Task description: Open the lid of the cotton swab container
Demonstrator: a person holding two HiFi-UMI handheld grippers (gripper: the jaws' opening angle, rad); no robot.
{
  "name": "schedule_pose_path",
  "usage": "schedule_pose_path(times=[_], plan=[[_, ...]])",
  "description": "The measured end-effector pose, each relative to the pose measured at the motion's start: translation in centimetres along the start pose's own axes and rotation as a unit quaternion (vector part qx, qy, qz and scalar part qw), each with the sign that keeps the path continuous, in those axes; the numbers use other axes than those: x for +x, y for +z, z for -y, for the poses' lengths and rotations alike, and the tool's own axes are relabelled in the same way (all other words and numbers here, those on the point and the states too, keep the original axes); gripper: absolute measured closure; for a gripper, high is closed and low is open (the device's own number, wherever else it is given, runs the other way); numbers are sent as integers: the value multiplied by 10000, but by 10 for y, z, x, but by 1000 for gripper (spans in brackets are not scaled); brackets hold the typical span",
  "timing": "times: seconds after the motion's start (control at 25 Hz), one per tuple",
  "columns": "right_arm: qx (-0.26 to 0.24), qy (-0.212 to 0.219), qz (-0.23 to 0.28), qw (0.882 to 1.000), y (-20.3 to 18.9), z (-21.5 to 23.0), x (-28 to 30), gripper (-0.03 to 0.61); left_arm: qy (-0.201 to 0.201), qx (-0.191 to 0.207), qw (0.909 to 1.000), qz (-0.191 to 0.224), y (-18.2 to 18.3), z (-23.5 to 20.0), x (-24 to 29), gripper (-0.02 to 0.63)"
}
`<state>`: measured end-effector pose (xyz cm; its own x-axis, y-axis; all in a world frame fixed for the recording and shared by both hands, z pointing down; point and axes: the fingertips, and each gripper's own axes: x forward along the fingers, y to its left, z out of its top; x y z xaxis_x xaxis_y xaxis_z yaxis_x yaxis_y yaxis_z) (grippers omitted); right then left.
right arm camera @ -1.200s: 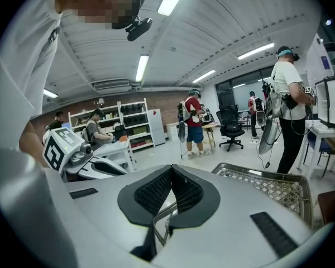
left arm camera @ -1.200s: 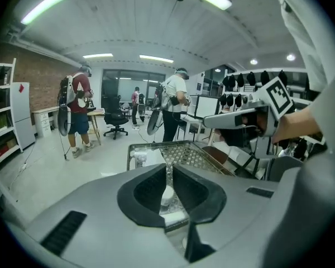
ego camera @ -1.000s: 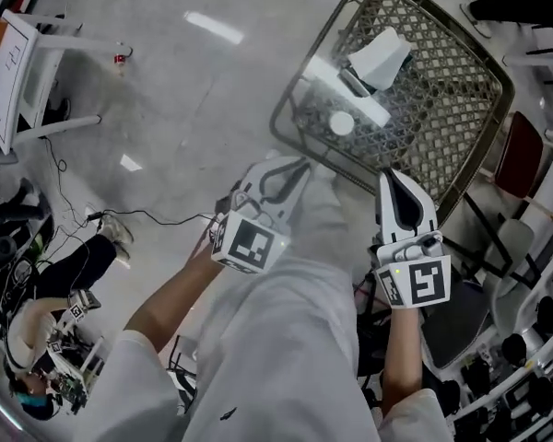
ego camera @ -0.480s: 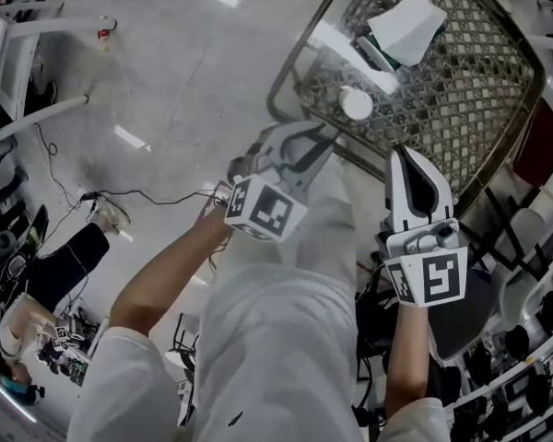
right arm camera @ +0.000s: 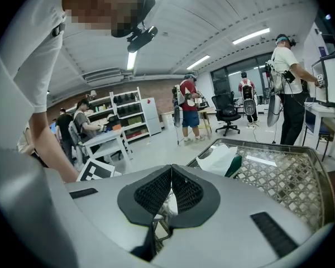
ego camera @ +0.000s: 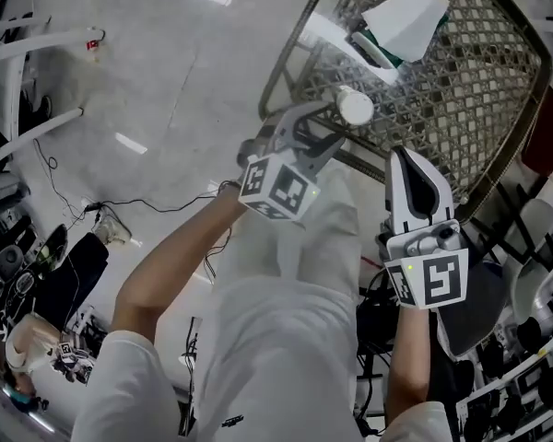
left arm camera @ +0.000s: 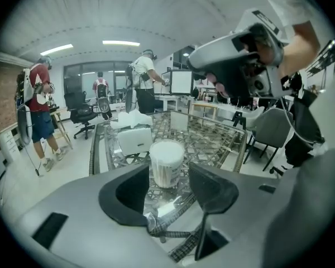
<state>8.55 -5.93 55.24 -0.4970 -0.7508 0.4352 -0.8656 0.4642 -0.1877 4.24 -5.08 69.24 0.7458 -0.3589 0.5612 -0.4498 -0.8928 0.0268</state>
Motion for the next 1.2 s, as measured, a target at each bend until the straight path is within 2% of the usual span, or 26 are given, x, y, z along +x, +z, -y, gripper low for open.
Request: schedule_pose_path(times=[0.16, 0.44, 0.84, 1.2], plan=[[71, -54, 12, 10000, -6, 3, -1, 578, -75, 109, 9999, -75, -8, -2, 19, 396], [135, -115, -15, 9998, -14, 6, -4, 578, -134, 79, 9998, -155, -17, -6, 45, 380], [160, -140, -66, 9998, -20, 7, -5, 578, -17, -56, 10000, -26, -9, -7, 57, 377], [164, -133, -66, 9998, -20, 9, -9, 578, 13, -21, 10000, -15, -8, -7, 60, 385]])
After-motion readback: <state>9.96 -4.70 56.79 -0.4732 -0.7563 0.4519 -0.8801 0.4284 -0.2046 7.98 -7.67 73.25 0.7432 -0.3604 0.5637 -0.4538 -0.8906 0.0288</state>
